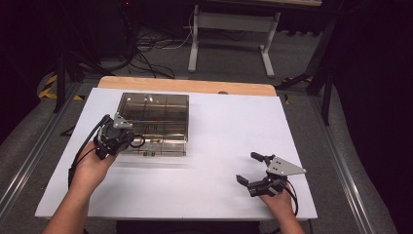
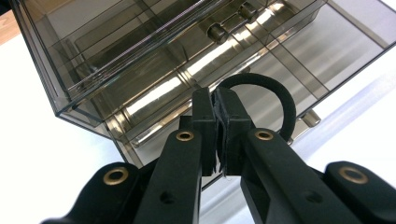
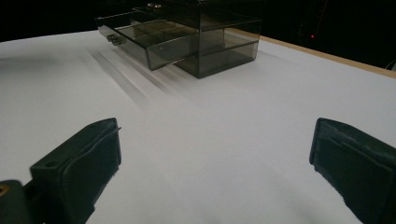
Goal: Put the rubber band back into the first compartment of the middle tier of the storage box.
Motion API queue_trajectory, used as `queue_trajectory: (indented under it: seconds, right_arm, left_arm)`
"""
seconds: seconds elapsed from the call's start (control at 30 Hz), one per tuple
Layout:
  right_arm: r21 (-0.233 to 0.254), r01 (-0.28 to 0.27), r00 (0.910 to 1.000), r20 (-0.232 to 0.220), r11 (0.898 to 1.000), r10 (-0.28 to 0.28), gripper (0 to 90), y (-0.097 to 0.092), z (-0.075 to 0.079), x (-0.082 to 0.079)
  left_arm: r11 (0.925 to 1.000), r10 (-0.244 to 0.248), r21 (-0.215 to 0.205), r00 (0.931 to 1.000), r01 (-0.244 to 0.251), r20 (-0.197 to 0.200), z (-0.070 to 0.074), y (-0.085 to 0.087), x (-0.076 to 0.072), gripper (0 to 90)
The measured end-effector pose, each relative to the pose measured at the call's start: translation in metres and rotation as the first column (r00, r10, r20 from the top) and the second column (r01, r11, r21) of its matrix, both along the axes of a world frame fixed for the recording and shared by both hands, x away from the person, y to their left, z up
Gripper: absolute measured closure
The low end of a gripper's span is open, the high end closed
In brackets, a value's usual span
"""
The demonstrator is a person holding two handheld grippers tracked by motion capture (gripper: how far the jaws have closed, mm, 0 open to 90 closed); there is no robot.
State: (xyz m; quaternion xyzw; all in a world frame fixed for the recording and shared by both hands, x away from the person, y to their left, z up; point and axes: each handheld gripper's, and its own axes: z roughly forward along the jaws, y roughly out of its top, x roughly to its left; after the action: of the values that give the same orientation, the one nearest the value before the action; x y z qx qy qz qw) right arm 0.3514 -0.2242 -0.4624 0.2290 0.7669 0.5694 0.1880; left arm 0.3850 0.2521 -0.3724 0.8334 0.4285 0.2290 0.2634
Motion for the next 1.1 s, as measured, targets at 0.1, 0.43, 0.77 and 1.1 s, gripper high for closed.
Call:
queue_trajectory:
  seconds: [0.1, 0.43, 0.77, 1.1]
  right_arm:
    - [0.000, -0.001, 1.0000, 0.000, 1.000, 0.001, 2.5, 0.000, 0.000, 0.000]
    - [-0.004, -0.002, 1.0000, 0.002, 1.000, 0.002, 2.5, 0.000, 0.000, 0.000]
    - [-0.007, -0.005, 1.0000, 0.002, 1.000, 0.005, 2.8, 0.001, 0.000, 0.000]
    - [-0.006, -0.006, 1.0000, 0.004, 1.000, 0.006, 2.9, 0.001, 0.000, 0.000]
  left_arm:
    - [0.9999, 0.010, 0.005, 0.9999, -0.010, -0.002, -0.002, 0.002, 0.002, 87.1]
    - [0.9984, 0.049, 0.028, 0.9987, -0.049, -0.015, -0.009, 0.009, 0.008, 86.9]
    - [0.9955, 0.079, 0.055, 0.9962, -0.077, -0.037, -0.019, 0.015, 0.015, 86.8]
    - [0.9940, 0.091, 0.068, 0.9938, -0.086, -0.064, -0.027, 0.018, 0.020, 86.3]
